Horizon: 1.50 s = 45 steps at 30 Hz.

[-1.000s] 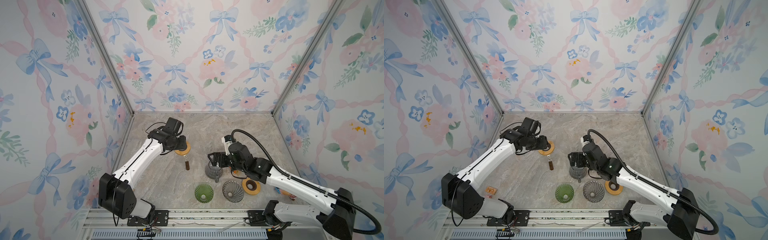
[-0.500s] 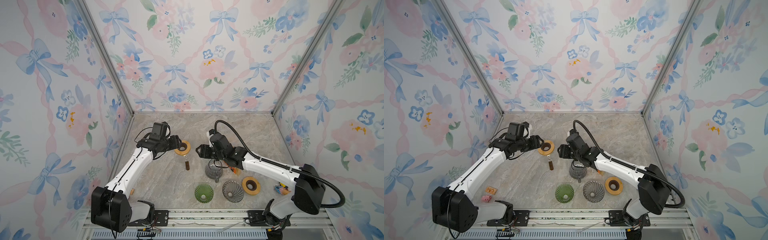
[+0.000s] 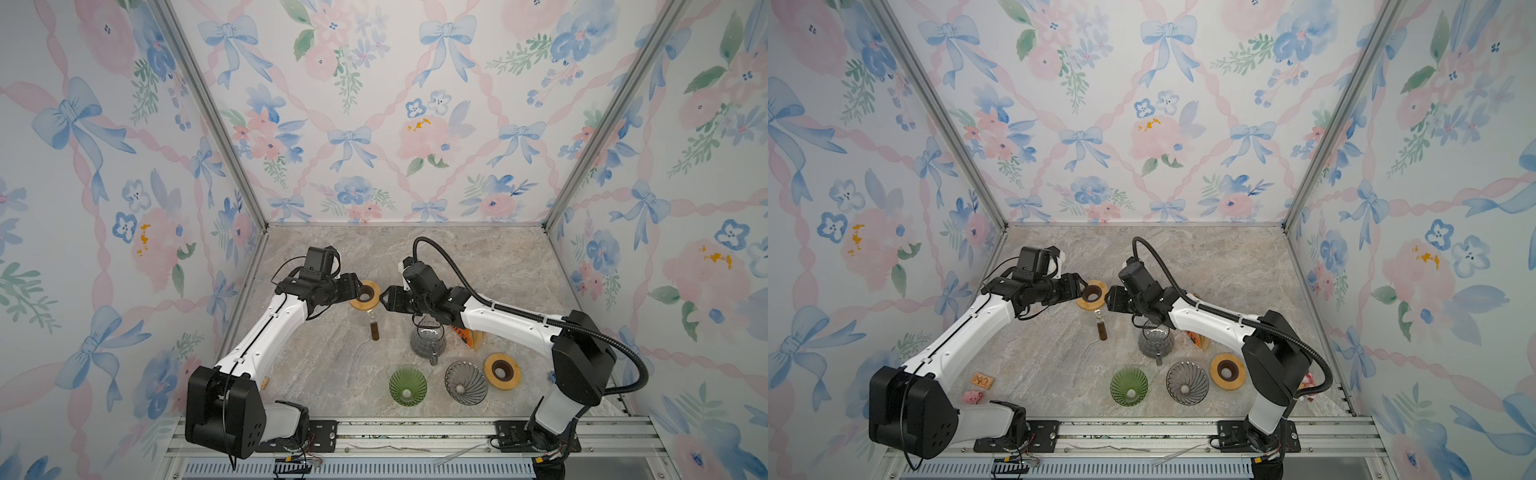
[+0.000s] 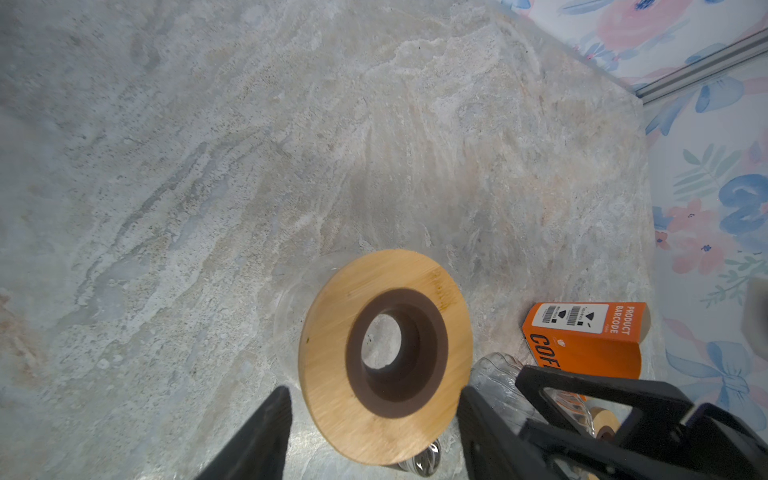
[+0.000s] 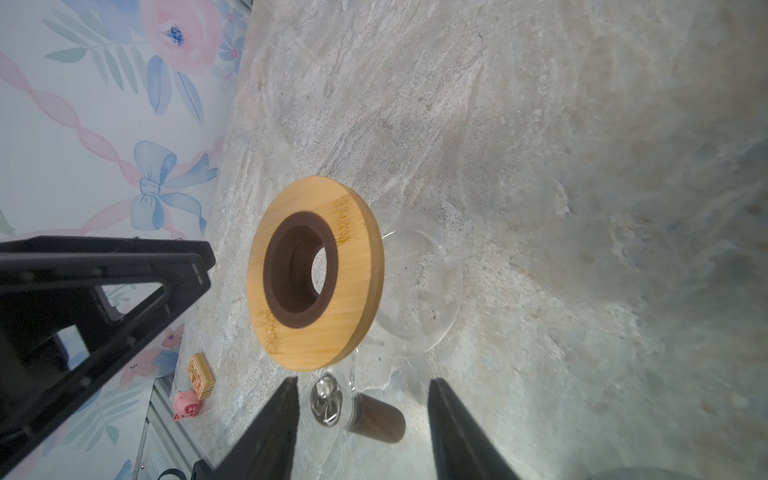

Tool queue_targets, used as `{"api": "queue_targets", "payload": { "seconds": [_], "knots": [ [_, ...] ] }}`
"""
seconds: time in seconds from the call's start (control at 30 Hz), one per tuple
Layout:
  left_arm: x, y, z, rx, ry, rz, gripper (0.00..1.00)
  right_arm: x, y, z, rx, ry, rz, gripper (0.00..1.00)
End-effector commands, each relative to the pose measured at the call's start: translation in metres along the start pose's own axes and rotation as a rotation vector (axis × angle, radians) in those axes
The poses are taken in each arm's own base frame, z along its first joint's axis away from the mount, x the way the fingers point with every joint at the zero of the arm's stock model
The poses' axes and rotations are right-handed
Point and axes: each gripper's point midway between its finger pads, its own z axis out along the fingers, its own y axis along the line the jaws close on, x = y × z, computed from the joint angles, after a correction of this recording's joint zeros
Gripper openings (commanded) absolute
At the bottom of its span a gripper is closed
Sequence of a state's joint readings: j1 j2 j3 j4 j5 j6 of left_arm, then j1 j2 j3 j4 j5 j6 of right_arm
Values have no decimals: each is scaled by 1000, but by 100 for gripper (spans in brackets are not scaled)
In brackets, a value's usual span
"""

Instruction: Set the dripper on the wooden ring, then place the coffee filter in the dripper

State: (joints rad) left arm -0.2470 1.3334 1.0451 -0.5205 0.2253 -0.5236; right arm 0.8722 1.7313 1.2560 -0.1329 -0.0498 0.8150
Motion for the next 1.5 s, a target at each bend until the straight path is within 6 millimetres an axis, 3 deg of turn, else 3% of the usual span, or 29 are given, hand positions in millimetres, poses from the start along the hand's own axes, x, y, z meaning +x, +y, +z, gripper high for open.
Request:
{"api": "queue_targets", "payload": {
  "seconds": [0.0, 0.57, 1.47],
  "knots": [
    [3, 7, 8, -11, 21, 14, 66, -11, 11, 4, -33, -19, 12, 51],
    [9, 7, 23, 3, 79, 7, 67, -17, 13, 25, -45, -5, 35, 47],
    [15, 1, 24, 45, 106, 7, 66, -18, 3, 30, -30, -15, 60, 38]
  ]
}}
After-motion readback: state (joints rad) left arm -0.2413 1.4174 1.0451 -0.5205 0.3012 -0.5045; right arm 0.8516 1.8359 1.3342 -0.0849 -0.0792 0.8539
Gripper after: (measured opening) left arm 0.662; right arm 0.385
